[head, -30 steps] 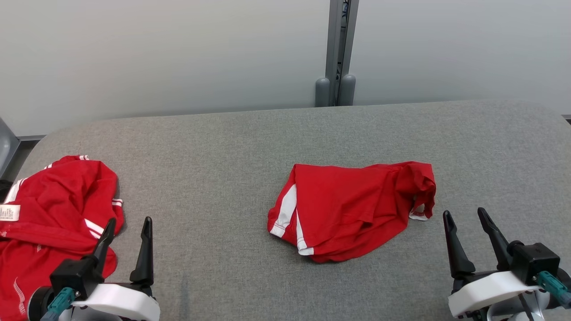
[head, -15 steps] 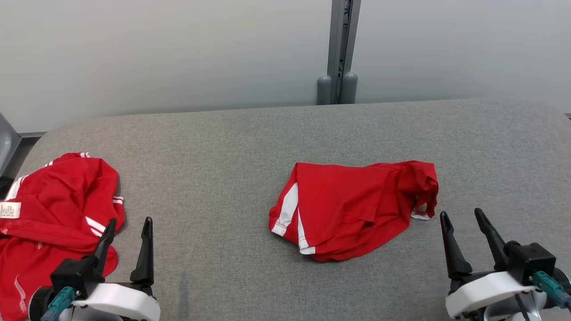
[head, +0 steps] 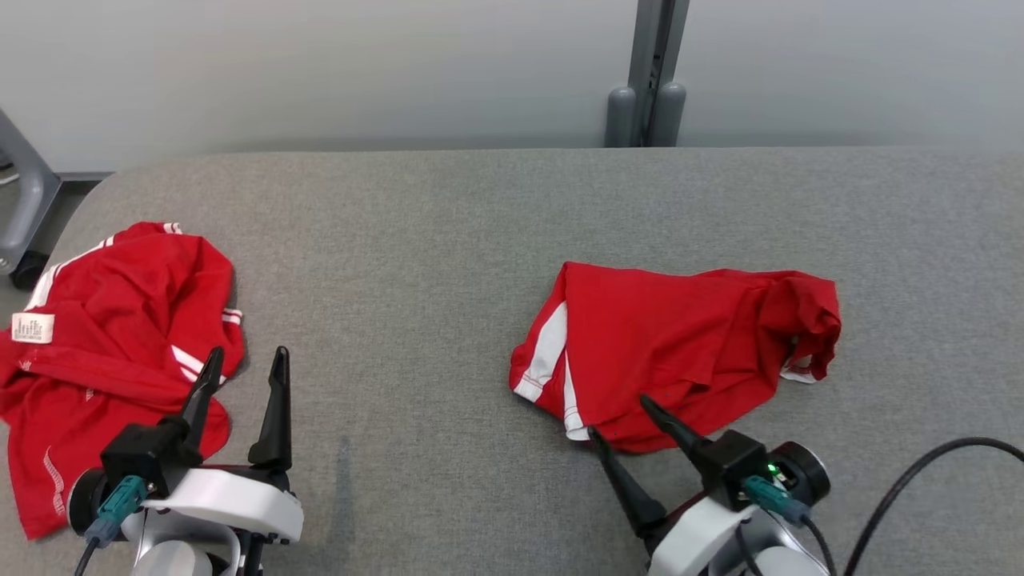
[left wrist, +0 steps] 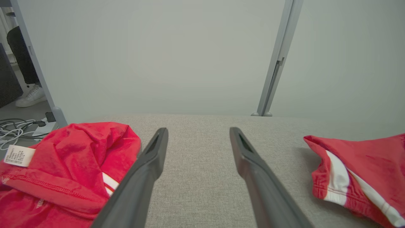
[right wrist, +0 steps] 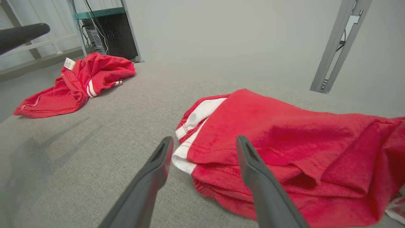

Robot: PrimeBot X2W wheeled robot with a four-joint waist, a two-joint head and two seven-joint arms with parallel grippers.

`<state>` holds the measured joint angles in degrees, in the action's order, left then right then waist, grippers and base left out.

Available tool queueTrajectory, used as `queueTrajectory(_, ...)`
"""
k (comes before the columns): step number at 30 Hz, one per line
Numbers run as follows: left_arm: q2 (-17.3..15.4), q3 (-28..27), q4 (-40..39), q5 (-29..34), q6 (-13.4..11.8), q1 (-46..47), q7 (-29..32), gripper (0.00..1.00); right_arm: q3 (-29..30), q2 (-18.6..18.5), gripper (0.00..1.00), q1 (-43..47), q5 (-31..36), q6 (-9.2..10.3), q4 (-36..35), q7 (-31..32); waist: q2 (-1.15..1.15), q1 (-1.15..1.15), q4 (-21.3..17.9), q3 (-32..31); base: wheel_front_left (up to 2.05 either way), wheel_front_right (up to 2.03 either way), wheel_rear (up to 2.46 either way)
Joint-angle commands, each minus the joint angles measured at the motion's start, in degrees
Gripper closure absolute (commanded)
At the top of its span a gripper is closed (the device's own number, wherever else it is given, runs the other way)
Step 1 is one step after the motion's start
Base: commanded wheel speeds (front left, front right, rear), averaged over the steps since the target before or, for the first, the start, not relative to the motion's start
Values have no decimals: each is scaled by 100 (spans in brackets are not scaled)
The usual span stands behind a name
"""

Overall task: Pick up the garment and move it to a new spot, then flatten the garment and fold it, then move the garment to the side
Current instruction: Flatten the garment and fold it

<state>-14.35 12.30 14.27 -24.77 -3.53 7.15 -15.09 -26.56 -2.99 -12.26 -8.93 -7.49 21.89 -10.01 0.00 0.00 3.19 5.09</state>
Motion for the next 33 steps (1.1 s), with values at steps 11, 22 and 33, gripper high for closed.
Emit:
queueTrajectory(11,196,-76,23,164,120,336,-10,0,-540,-15,57,-786,311,-1,965,-11,0,0,377,437,0,0,0)
queueTrajectory(22,282,-278,24,309,180,261,-10,0,-46,-74,100,-635,54,-1,588,-157,0,0,149,430,0,0,0)
queueTrajectory(33,329,-335,11,415,256,380,-10,0,1519,-381,100,-335,252,-1,-262,78,0,0,-78,510,0,0,0)
